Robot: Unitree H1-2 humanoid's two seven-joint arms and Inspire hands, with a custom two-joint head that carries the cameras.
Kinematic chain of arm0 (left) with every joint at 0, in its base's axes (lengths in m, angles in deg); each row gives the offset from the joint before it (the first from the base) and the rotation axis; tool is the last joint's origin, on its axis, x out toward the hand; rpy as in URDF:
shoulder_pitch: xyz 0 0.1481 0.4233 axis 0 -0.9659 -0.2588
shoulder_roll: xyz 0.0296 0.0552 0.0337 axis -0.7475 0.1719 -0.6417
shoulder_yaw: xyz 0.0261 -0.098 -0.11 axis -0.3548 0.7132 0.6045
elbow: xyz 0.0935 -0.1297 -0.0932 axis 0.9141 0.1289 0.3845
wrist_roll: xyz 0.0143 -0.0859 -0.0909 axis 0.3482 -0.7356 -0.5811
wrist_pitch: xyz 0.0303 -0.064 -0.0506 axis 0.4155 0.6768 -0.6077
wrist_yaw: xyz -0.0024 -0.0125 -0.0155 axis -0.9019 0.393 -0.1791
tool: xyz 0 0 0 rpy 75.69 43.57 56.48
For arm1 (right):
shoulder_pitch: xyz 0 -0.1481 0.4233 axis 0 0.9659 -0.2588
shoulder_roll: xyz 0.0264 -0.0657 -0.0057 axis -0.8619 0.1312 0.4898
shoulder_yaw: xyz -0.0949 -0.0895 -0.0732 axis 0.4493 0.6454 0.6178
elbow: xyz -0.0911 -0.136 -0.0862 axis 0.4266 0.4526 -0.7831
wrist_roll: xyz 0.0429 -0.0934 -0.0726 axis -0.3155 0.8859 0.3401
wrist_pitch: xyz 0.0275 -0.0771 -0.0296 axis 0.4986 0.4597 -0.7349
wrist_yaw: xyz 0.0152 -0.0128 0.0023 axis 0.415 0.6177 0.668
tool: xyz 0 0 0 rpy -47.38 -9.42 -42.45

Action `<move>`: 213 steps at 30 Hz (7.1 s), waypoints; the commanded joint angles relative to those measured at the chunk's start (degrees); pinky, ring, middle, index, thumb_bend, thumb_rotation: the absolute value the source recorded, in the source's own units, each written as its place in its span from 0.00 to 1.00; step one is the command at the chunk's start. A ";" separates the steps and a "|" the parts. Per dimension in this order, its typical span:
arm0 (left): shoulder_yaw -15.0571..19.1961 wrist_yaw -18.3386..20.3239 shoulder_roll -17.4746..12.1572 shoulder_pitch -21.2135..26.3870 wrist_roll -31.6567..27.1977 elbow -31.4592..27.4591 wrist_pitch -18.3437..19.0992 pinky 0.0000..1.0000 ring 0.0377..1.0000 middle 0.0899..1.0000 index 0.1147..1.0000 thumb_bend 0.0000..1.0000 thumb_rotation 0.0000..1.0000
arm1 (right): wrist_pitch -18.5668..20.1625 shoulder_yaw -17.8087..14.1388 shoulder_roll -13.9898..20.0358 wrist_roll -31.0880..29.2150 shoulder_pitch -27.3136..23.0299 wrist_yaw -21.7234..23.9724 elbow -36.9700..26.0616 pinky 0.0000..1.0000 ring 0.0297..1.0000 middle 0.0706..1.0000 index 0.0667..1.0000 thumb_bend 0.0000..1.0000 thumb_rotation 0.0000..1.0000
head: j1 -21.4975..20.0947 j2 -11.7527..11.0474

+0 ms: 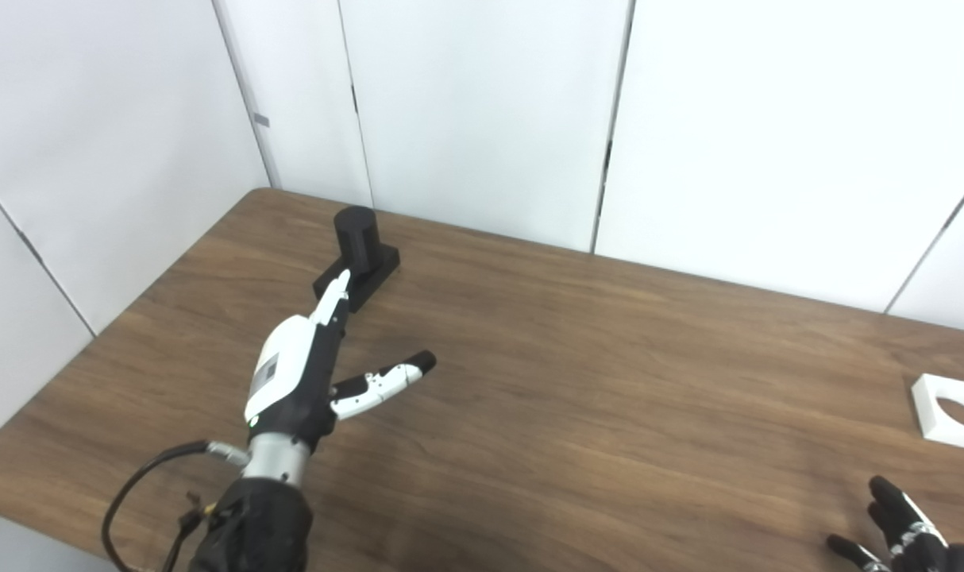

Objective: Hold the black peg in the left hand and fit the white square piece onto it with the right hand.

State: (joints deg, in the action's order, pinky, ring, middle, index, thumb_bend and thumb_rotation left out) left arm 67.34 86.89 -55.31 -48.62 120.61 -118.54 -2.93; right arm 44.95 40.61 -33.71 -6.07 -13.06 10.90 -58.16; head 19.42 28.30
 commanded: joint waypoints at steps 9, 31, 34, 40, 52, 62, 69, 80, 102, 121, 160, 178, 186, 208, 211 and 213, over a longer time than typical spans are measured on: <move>3.19 -0.70 -4.51 8.74 10.79 8.13 -0.28 0.91 1.00 0.99 0.97 0.91 0.72 | 0.59 0.20 0.25 0.80 0.13 0.17 0.21 0.93 0.96 0.91 0.82 0.60 1.00 | -0.26 0.00; 7.25 -1.09 -7.65 23.15 16.23 32.83 -0.10 1.00 1.00 0.97 0.89 0.87 0.70 | 1.16 0.63 -0.69 1.73 0.26 -0.52 -0.58 0.89 0.94 0.91 0.78 0.59 1.00 | -0.81 0.30; 7.89 -0.69 -7.48 24.82 17.74 35.40 -0.09 1.00 0.99 0.97 0.89 0.86 0.69 | 1.51 0.68 -0.90 1.56 0.41 -0.58 -0.87 0.90 0.95 0.91 0.78 0.60 1.00 | -1.01 0.36; 8.04 -0.43 -7.77 27.87 20.45 40.68 -0.09 1.00 0.99 0.97 0.90 0.87 0.71 | 1.78 0.90 -1.25 1.95 0.65 -0.95 -1.40 0.88 0.94 0.91 0.77 0.59 1.00 | -1.34 0.61; 5.41 -4.93 -8.98 32.86 18.99 52.72 -0.09 0.96 0.95 0.92 0.86 0.92 0.83 | 2.13 1.60 -1.51 2.73 1.16 -1.89 -2.37 0.90 0.93 0.91 0.77 0.58 1.00 | -2.57 0.96; 2.77 -8.11 -9.10 34.91 15.81 56.59 -0.10 0.93 0.94 0.90 0.83 0.96 0.85 | 2.34 1.99 -1.63 2.53 1.14 -2.16 -2.59 0.91 0.95 0.91 0.77 0.57 1.00 | -2.70 0.85; 1.75 -12.64 -9.52 35.16 13.20 57.89 -0.13 0.87 0.90 0.84 0.76 0.88 0.73 | 2.83 2.31 -1.65 3.10 1.13 -2.42 -3.08 0.89 0.93 0.90 0.77 0.56 1.00 | -2.84 0.79; -0.70 -22.24 -11.85 34.91 7.58 60.91 -1.49 0.75 0.80 0.74 0.56 0.76 0.38 | 2.61 2.89 -1.79 4.46 0.84 -3.36 -2.70 0.86 0.92 0.89 0.76 0.54 1.00 | -3.97 0.75; -3.90 -28.07 -14.45 30.32 -2.92 55.69 -8.93 0.60 0.69 0.64 0.42 0.51 0.06 | 2.49 3.01 -2.10 3.48 0.27 -3.87 -2.16 0.86 0.93 0.89 0.76 0.53 1.00 | -5.25 0.94; -7.69 -11.77 -9.24 15.12 -4.53 15.12 -11.38 0.63 0.73 0.66 0.42 0.50 0.06 | 3.41 4.65 -2.35 5.78 0.47 -4.72 -3.66 0.82 0.91 0.87 0.73 0.48 1.00 | -11.50 4.47; -26.05 -6.08 2.05 -6.50 16.53 14.21 -25.21 0.74 0.76 0.69 0.42 0.51 0.05 | 7.11 8.00 -2.83 8.47 1.41 -6.64 -8.53 0.77 0.87 0.85 0.72 0.45 1.00 | -21.88 10.87; -25.69 -4.43 0.79 -5.52 15.74 18.04 -24.80 0.78 0.77 0.70 0.42 0.51 0.05 | 7.74 7.53 -2.16 6.40 1.65 -6.24 -9.20 0.80 0.88 0.85 0.72 0.44 1.00 | -24.81 11.39; -25.26 -5.40 0.24 -5.35 14.09 19.77 -25.85 0.75 0.77 0.69 0.42 0.51 0.05 | 6.84 8.11 -2.13 7.36 1.34 -6.25 -8.48 0.80 0.88 0.84 0.71 0.39 1.00 | -26.71 11.27; -23.42 -7.05 -1.64 -4.27 12.02 22.40 -27.61 0.72 0.76 0.69 0.42 0.51 0.05 | 13.37 6.31 1.22 12.57 -2.63 -6.67 -18.66 0.89 0.88 0.82 0.72 0.36 0.72 | -31.65 11.49; -23.37 -6.99 -1.47 -4.16 11.77 22.37 -27.75 0.72 0.76 0.69 0.42 0.51 0.05 | 17.07 4.83 4.12 17.40 -5.88 -6.00 -21.17 0.92 0.88 0.82 0.71 0.41 0.57 | -31.65 11.75; -23.44 -6.77 -1.28 -4.17 11.89 22.23 -27.49 0.71 0.76 0.69 0.42 0.51 0.05 | 17.39 3.84 7.67 21.09 -8.78 -4.98 -20.99 0.89 0.89 0.84 0.76 0.49 0.42 | -31.33 11.73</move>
State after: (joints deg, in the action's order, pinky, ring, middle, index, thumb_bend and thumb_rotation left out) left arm 43.31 77.44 -55.00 -51.24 131.69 -99.77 -32.84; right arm 62.73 45.30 -28.54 12.49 -19.34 5.02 -77.58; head -11.95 39.99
